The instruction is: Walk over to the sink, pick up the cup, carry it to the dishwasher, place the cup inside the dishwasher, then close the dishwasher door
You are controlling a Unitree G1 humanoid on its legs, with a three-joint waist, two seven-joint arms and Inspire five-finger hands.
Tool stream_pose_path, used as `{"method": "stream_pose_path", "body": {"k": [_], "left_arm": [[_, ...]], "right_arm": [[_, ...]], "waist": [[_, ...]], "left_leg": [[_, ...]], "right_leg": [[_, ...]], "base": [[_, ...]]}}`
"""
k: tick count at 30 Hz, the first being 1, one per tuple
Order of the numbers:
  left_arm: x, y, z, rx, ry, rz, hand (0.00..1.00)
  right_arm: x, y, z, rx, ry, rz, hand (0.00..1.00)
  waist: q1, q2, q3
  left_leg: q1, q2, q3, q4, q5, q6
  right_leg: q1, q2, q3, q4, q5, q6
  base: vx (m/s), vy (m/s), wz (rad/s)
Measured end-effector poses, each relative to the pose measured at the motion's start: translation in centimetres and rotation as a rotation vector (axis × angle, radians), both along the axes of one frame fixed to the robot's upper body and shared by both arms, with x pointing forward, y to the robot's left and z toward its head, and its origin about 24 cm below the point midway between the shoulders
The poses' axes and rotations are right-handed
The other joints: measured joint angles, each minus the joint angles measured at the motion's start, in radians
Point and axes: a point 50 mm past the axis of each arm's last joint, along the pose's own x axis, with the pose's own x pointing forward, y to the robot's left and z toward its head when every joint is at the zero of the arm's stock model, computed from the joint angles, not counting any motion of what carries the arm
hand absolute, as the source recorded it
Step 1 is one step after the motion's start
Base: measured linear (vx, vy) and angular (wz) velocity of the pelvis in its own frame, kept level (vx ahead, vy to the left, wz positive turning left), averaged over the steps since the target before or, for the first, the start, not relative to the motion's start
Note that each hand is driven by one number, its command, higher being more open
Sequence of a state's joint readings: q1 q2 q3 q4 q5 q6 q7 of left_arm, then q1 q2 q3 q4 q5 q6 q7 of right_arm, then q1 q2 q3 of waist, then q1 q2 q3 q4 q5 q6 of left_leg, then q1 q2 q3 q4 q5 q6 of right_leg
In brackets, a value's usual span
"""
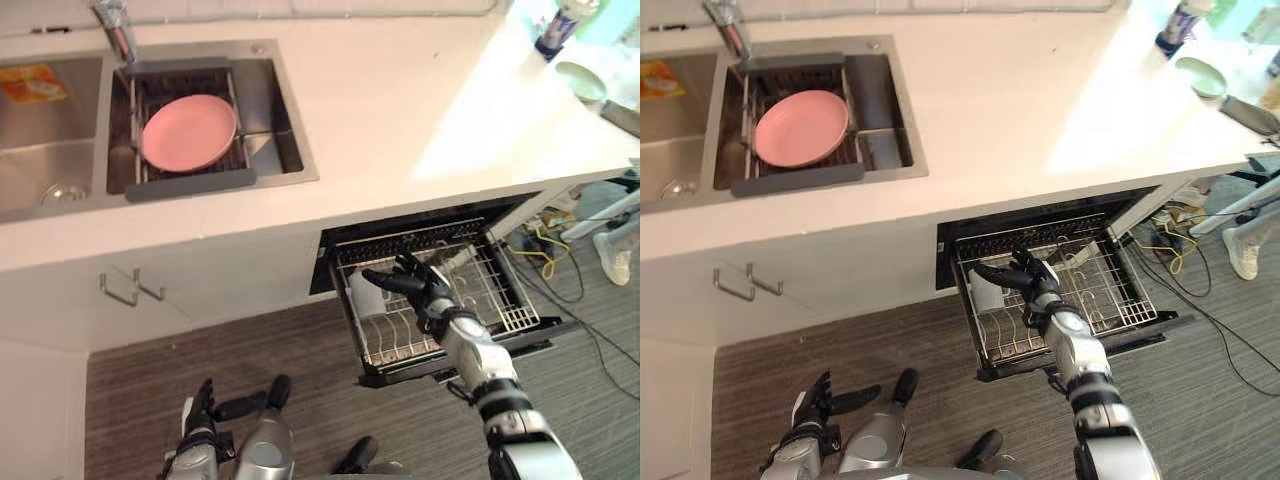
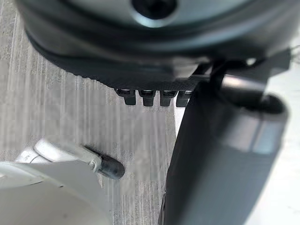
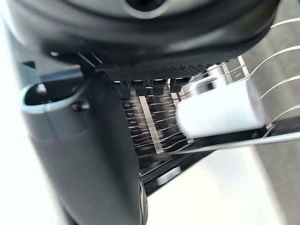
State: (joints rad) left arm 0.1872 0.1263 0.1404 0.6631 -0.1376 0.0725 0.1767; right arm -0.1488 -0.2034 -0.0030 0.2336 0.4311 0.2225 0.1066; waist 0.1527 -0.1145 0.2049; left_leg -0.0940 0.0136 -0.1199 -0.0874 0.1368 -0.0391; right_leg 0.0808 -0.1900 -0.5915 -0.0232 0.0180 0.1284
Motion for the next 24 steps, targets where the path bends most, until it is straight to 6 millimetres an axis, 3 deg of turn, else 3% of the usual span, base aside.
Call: {"method": "stream_pose_path", "body": {"k": [5,10,19,24], "left_arm": [[-2.8,0.3,-0.7,-0.031,0.050,0.126,1.00],[-3.6,-0.5,-1.1,-0.083,0.056,0.180,1.00],[-6.6,-0.9,-2.0,-0.132,0.115,0.253,1.00],[-6.9,-1.2,-2.2,-0.142,0.124,0.326,1.00]], "right_arm": [[-4.0,0.3,2.5,0.104,-0.167,0.048,1.00],[-5.6,0.6,3.9,0.156,-0.269,0.132,1.00],[-6.0,0.1,6.3,0.229,-0.434,0.136,1.00],[-6.1,1.6,6.8,0.245,-0.480,0.229,1.00]], "waist": [[-0.067,0.006,-0.069],[-0.098,0.027,-0.098],[-0.122,0.068,-0.129],[-0.126,0.087,-0.140]], "left_leg": [[0.038,0.010,0.074,0.001,-0.022,0.000],[0.069,0.015,0.124,0.001,-0.040,-0.001],[0.141,0.020,0.216,0.004,-0.069,0.004],[0.109,0.019,0.201,0.031,-0.085,0.000]], "right_leg": [[-0.009,0.001,0.075,0.005,0.000,-0.001],[-0.011,0.000,0.125,0.005,0.001,-0.009],[0.010,0.002,0.219,-0.011,0.017,0.000],[0.022,0.003,0.194,-0.031,0.021,-0.002]], "base": [[0.01,0.007,-0.42],[-0.02,0.003,-0.31],[0.02,0.002,-0.32],[-0.01,-0.012,0.12]]}}
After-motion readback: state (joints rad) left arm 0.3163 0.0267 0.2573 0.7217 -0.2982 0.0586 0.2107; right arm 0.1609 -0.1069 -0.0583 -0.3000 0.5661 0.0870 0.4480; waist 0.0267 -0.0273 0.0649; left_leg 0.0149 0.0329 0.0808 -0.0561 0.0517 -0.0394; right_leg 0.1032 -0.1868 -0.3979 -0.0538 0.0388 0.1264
